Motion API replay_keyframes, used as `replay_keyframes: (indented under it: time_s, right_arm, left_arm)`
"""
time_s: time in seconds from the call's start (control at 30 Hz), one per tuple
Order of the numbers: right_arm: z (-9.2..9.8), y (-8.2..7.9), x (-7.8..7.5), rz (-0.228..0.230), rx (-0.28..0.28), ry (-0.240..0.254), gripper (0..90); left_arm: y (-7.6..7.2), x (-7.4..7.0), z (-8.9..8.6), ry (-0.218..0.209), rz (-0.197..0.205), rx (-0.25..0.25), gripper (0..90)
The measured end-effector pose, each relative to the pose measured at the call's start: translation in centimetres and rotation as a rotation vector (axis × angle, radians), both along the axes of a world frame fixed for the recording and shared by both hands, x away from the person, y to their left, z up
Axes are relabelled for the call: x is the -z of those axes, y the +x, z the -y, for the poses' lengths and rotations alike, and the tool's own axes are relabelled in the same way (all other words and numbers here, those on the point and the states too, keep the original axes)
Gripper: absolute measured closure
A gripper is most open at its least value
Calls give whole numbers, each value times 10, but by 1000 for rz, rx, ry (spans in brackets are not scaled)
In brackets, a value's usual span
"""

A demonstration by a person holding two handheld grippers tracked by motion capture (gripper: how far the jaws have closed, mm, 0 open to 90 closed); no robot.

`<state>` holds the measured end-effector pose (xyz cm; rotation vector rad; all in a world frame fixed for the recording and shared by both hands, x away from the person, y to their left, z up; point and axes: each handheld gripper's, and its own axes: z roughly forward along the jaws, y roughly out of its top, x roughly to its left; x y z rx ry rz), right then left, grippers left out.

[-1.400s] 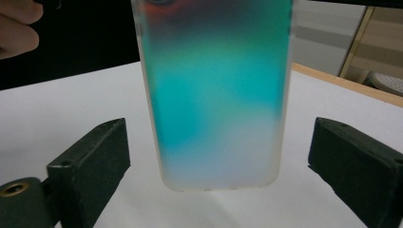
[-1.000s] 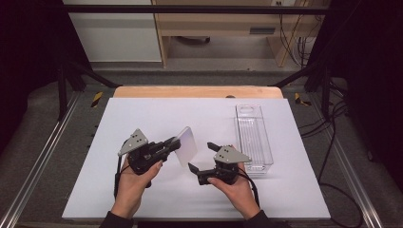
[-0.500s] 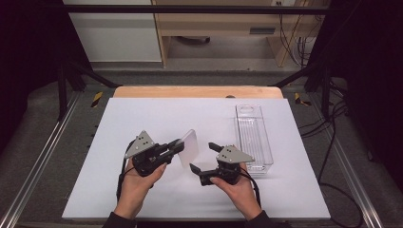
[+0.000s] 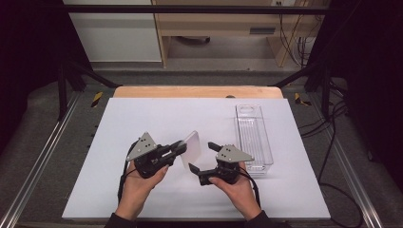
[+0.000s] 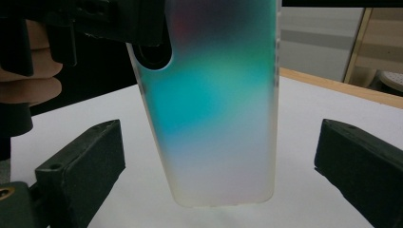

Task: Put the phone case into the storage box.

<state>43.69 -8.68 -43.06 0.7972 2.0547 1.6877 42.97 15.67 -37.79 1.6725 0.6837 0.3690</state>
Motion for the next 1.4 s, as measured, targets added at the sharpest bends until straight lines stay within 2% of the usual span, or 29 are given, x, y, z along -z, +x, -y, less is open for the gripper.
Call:
replay_keyframes:
  time_s: [0.07, 0.33, 0.5, 0.8, 1.4]
  right_arm:
    - [-1, 0, 0, -13, 15, 16, 31]
    - [-4, 0, -1, 1, 34, 0, 25]
    - [-5, -1, -2, 1, 36, 14, 22]
    - [-8, -2, -1, 11, 46, -12, 25]
    - [-9, -2, 0, 16, 44, -30, 37]
  left_arm:
    - [0, 0, 1, -4, -3, -3, 800]
    - [-3, 1, 9, -8, -15, -12, 800]
    - [-5, 1, 10, -23, -22, -27, 800]
    - [-9, 2, 15, -31, -32, -41, 799]
    - [-16, 7, 28, -41, -28, -27, 799]
